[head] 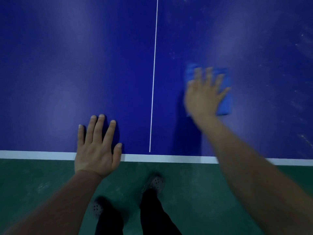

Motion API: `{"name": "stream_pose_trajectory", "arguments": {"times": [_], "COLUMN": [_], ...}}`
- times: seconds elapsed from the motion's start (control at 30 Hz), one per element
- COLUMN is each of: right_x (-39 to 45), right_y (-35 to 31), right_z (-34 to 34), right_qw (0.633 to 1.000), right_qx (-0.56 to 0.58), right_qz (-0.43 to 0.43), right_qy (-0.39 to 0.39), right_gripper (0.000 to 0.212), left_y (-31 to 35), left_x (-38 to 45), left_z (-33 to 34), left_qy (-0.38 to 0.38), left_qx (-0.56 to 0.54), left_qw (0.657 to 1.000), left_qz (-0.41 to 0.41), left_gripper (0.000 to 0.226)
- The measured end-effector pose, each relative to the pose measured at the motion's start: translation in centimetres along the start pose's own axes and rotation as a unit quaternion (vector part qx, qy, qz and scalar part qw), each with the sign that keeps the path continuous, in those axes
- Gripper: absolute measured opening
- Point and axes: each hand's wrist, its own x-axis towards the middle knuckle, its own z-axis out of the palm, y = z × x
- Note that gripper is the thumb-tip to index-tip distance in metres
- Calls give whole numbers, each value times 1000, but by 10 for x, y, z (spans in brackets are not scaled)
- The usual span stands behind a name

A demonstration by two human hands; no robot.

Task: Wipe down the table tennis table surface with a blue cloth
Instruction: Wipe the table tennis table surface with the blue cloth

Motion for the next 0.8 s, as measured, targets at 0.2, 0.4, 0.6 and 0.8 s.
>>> {"name": "stream_pose_trajectory", "arguments": {"times": [0.2,0.4,0.6,0.8], "right_x": [-65,58,-67,-69], "right_y": [15,134,41,82], "right_z": [13,-25,3,4], "right_qw": [927,989,996,923], "right_qx": [-28,34,-6,-63], "right_qz": [-373,139,-88,-379], "right_qy": [-30,-40,-5,-23], "right_gripper": [53,58,58,54], "left_y": [1,2,2,0], "left_x": [1,0,0,1], "left_z": [-1,1,-1,-4], "left_qy": [1,13,4,-13], "left_qx": [0,-7,-4,-10], "left_qw": [1000,1000,1000,1000], "left_qz": [-4,0,-9,-10], "left_gripper": [72,71,72,73]}}
